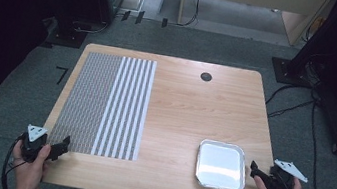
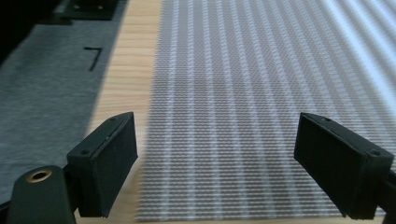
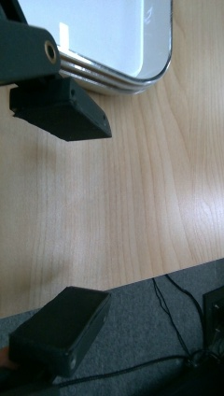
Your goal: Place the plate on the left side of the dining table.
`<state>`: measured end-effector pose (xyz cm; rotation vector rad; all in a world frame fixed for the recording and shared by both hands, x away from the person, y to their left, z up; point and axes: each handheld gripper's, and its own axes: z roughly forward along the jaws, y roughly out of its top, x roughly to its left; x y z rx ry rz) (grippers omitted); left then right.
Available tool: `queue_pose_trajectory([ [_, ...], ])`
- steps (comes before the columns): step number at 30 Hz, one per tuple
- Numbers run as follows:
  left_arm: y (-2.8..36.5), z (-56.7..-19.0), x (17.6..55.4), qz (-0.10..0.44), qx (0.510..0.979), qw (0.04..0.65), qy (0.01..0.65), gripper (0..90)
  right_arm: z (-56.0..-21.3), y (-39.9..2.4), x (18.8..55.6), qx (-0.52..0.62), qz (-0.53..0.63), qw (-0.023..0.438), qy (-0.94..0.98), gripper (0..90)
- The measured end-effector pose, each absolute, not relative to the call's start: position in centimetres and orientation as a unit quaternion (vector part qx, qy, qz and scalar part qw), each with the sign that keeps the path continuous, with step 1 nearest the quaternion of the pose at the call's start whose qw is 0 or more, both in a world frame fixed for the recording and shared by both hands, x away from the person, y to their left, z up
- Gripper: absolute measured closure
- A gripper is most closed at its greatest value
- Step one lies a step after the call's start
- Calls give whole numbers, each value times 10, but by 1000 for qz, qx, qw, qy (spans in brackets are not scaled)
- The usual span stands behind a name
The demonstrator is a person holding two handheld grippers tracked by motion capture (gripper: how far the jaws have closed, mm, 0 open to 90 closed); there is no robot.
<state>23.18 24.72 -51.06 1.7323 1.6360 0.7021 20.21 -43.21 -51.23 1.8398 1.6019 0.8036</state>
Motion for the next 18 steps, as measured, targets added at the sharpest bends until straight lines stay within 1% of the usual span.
queue_pose_trajectory([
  [3,237,-509,231,272,666,324,615,131,-509,-430,202,688,301,283,597,169],
  [6,227,-507,231,271,671,328,607,131,-505,-425,201,680,306,294,597,187],
  [15,213,-506,232,270,676,332,600,130,-501,-420,200,682,318,290,592,194],
  [18,204,-506,233,270,678,334,597,130,-499,-419,199,681,322,295,588,216],
])
